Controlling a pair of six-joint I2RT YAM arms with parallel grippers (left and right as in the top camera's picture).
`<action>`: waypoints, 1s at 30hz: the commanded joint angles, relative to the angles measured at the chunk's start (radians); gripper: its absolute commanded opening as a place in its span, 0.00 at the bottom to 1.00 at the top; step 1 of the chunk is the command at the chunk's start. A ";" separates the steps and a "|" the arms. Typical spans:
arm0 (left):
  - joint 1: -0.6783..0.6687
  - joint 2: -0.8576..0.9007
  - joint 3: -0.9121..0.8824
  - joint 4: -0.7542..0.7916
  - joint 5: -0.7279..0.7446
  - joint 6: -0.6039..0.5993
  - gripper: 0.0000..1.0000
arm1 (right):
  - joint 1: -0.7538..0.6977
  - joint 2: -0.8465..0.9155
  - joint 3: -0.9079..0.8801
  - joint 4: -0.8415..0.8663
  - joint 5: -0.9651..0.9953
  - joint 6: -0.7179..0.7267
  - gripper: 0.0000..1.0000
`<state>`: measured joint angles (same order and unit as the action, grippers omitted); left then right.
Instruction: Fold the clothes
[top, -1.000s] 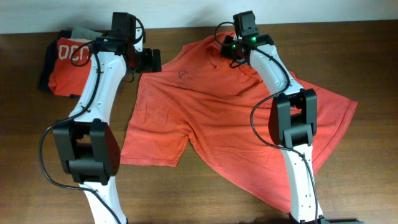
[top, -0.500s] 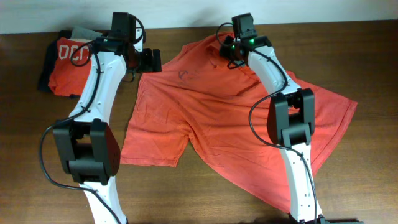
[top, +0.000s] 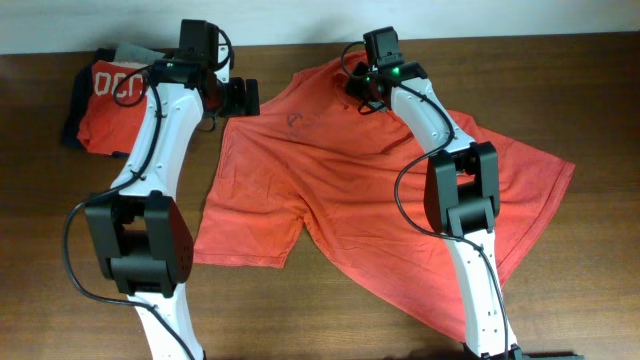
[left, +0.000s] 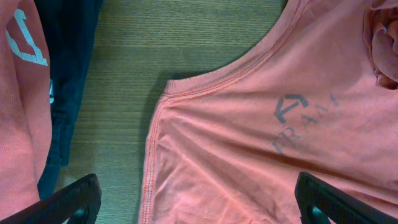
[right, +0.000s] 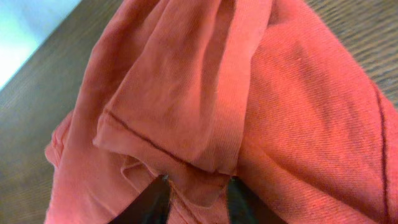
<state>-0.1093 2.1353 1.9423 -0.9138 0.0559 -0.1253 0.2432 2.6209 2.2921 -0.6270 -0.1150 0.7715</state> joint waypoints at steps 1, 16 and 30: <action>0.005 -0.011 0.007 0.000 0.011 -0.002 0.99 | 0.005 0.010 -0.005 0.008 0.049 0.008 0.25; 0.005 -0.011 0.007 0.000 0.011 -0.002 0.99 | 0.002 0.001 0.014 0.032 0.049 -0.074 0.04; 0.005 -0.011 0.007 0.000 0.011 -0.002 0.99 | -0.100 -0.012 0.115 -0.002 -0.012 -0.384 0.04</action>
<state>-0.1093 2.1353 1.9423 -0.9138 0.0559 -0.1253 0.1867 2.6209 2.3795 -0.6304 -0.1032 0.4839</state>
